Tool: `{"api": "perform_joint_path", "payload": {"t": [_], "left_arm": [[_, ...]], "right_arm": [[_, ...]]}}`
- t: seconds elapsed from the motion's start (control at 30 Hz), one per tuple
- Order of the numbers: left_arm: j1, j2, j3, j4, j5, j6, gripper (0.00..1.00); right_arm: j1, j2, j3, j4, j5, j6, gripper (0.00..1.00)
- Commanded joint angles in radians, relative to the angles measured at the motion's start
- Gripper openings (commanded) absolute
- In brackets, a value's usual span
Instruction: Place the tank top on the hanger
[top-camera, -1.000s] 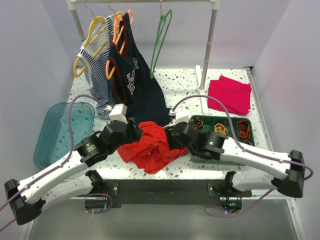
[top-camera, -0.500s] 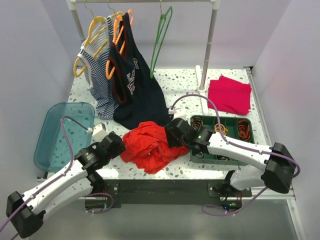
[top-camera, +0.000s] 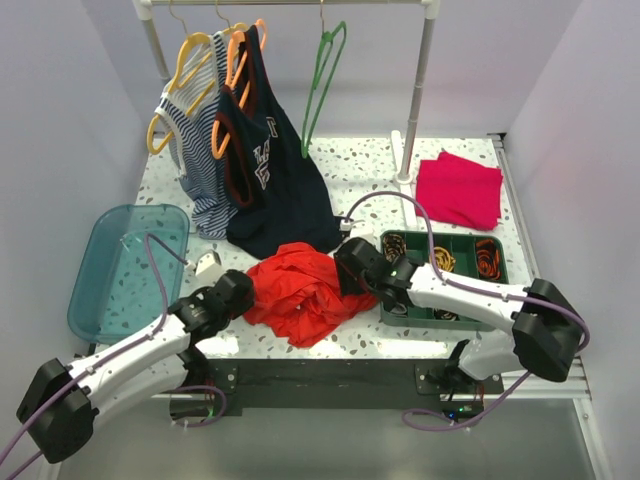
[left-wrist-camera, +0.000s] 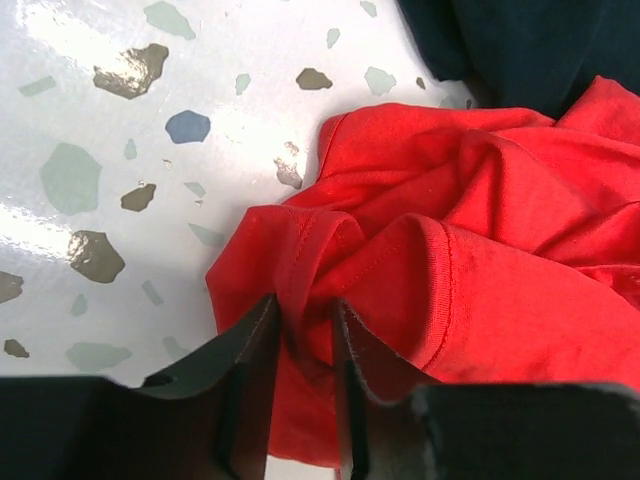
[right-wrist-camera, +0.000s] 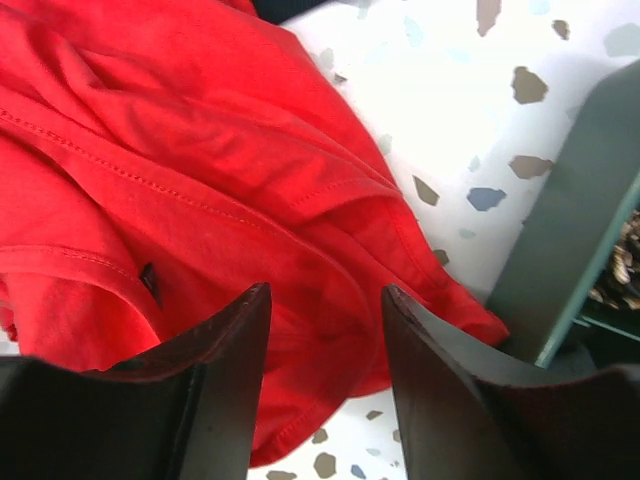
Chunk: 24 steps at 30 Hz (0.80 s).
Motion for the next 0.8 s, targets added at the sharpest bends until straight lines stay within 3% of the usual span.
{"api": "perform_joint_path", "payload": {"t": [0.0, 0.1, 0.2, 0.33, 0.6, 0.77], "left_arm": [[0.013, 0.003, -0.023, 0.126, -0.021, 0.038, 0.19], [0.014, -0.016, 0.020, 0.088, -0.050, 0.079, 0.00], [0.014, -0.058, 0.119, 0.001, -0.113, 0.133, 0.00], [0.016, -0.096, 0.270, -0.072, -0.184, 0.235, 0.00], [0.016, -0.089, 0.429, -0.118, -0.222, 0.357, 0.00], [0.014, -0.038, 0.652, -0.064, -0.239, 0.588, 0.00]], "right_arm": [[-0.020, 0.022, 0.020, 0.072, -0.051, 0.012, 0.43], [-0.022, 0.033, 0.037, 0.059, -0.054, 0.000, 0.21], [-0.028, 0.009, 0.067, 0.026, -0.036, -0.012, 0.00], [-0.029, -0.024, 0.138, -0.054, 0.013, -0.043, 0.00], [-0.034, -0.096, 0.233, -0.157, 0.062, -0.098, 0.00], [-0.037, -0.105, 0.479, -0.270, 0.159, -0.178, 0.00]]}}
